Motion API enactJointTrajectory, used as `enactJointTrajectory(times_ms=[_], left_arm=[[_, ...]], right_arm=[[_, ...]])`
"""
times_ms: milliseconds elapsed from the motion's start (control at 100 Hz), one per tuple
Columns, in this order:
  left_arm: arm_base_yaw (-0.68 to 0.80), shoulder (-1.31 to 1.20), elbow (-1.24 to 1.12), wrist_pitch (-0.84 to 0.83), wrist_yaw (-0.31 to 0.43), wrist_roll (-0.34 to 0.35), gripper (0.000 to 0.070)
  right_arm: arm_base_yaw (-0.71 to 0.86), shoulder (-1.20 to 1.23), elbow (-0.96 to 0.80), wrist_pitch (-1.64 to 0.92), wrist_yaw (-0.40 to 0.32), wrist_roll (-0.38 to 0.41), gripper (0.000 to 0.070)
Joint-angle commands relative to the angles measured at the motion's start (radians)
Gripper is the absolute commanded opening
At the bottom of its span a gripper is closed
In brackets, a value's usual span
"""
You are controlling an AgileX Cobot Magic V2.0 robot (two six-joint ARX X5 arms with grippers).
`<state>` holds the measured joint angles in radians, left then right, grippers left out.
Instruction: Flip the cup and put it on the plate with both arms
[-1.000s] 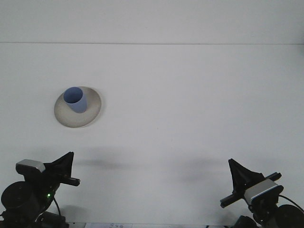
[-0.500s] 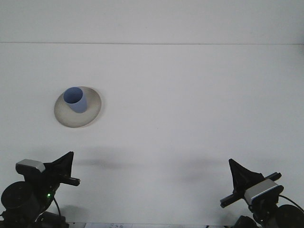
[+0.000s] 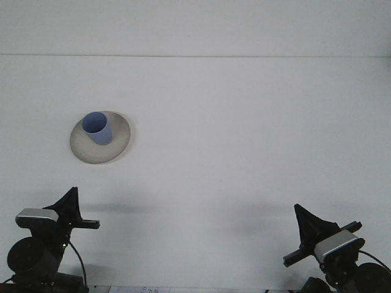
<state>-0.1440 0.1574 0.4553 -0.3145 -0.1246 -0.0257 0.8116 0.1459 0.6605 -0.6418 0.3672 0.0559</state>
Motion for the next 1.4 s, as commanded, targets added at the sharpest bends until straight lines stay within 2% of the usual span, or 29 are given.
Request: enactJointTrajectory(times_ms=[0,150,430,580,1390], left_arm=[[0.023,-0.031,-0.092,0.09,-0.066,0.097,0.0014],[0.075,-0.109,-0.284,0.221,-0.079,0.169,0.0014],[0.114,-0.154,-0.442,0.325,-0.079,0.165,0.0014],[0.114,-0.154,-0.442,0.342,-0.076,0.137,0.0014],[0.114,-0.154,-0.441,0.343,-0.076,0.138,0.0014]], right_arm=[[0.009,-0.001,0.008,0.013,0.0,-0.004,0.0006],[0.009,-0.001,0.008,0.013,0.0,-0.004,0.0006],[0.009,-0.001,0.008,0.013,0.0,-0.004,0.0006],[0.009,-0.001,0.008,0.013,0.0,-0.003,0.0006],[0.007,-0.002,0.008,0.013,0.0,-0.005,0.0006]])
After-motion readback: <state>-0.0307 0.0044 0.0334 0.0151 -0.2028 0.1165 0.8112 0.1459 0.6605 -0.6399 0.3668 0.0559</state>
